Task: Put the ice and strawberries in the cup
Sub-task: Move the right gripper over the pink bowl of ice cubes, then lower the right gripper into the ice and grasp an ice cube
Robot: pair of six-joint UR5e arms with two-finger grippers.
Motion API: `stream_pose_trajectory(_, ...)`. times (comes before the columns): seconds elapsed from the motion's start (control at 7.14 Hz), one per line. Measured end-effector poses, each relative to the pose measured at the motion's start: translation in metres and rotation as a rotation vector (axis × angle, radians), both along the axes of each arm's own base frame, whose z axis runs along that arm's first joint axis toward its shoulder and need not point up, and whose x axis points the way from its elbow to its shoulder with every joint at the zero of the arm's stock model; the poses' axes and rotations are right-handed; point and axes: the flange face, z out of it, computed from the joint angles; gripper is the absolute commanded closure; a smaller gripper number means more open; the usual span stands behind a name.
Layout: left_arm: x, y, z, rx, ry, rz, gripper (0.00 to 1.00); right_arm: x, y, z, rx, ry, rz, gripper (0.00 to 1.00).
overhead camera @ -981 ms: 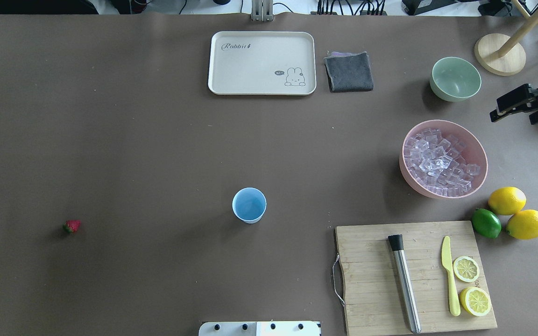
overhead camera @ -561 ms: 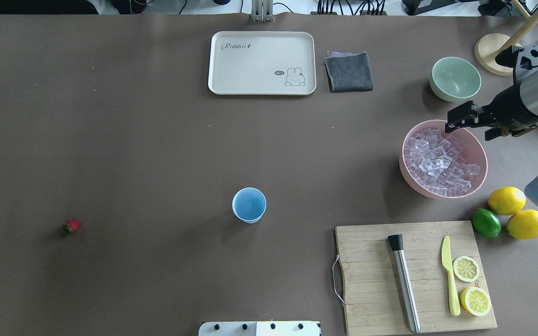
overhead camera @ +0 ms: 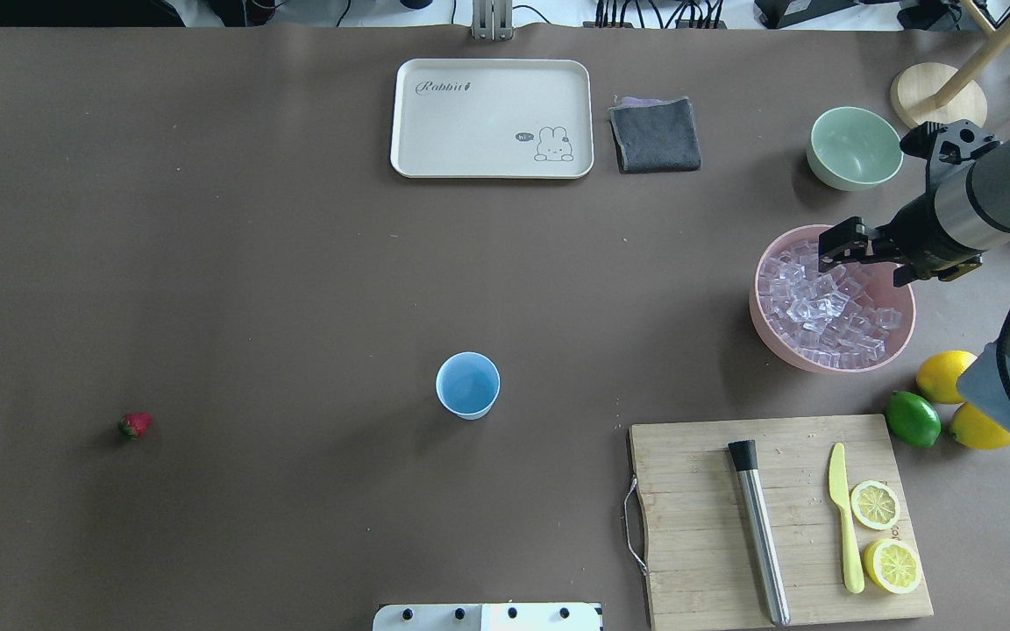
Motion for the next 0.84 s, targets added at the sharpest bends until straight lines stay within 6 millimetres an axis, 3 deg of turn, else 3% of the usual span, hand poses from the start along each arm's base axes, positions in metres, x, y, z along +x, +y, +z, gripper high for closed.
stream_pose_trajectory(0.14,0.0,-0.001,-0.001,0.004,0.0,0.0,0.02,-0.008,0.002,0.004,-0.001,0.011,-0.007,0.2)
stream_pose_trajectory(0.28,0.0,-0.003,-0.003,0.009,0.0,0.001,0.02,-0.016,0.004,0.007,-0.001,0.021,-0.018,0.25)
stream_pose_trajectory(0.84,0.001,-0.008,-0.009,0.025,-0.001,0.005,0.02,-0.028,0.008,0.016,-0.005,0.043,-0.033,0.26)
